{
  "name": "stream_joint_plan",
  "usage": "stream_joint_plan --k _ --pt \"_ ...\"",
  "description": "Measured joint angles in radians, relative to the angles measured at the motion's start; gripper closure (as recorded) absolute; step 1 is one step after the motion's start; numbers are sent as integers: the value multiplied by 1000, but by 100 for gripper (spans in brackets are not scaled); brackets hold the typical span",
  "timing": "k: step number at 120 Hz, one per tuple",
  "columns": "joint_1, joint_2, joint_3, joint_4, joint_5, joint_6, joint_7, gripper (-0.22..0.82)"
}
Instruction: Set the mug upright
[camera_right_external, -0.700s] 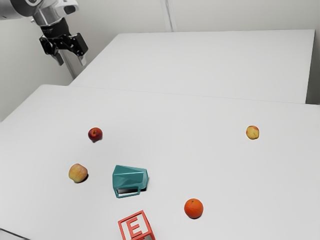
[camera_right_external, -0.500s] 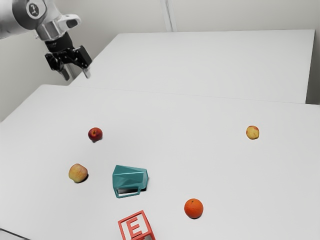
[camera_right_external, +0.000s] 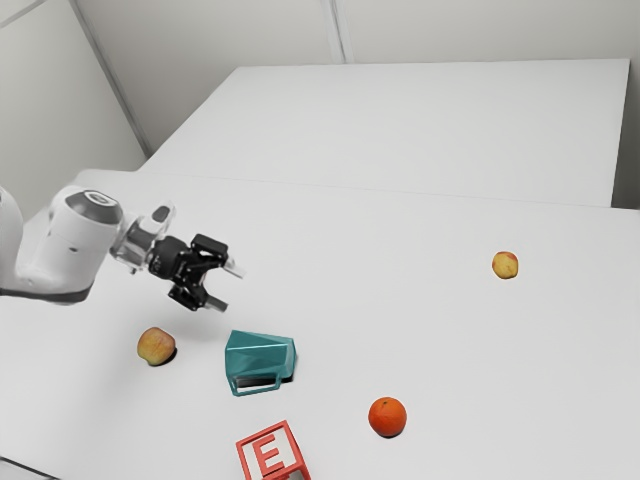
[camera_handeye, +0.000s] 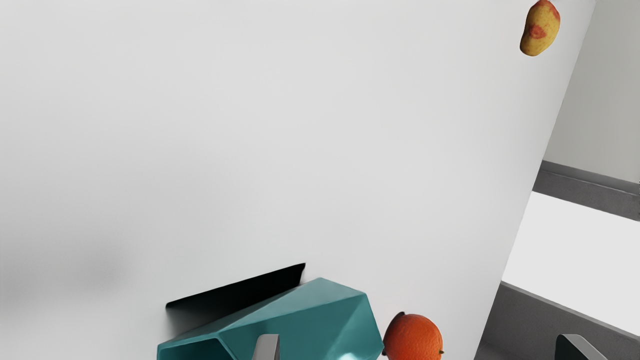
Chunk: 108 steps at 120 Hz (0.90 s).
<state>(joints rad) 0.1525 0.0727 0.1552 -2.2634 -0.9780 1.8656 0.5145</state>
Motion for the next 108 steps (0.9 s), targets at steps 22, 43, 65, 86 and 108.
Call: stream_joint_plan --k 22,43,65,86,108 --pt "9 -14 1 -79 -65 42 126 0" --pt "7 -93 6 -174 -84 74 216 0" --pt "7 -145 27 -264 -91 101 285 0" --pt "12 -175 24 -328 -116 129 338 0" --pt "11 -178 -6 -342 -174 146 383 0"
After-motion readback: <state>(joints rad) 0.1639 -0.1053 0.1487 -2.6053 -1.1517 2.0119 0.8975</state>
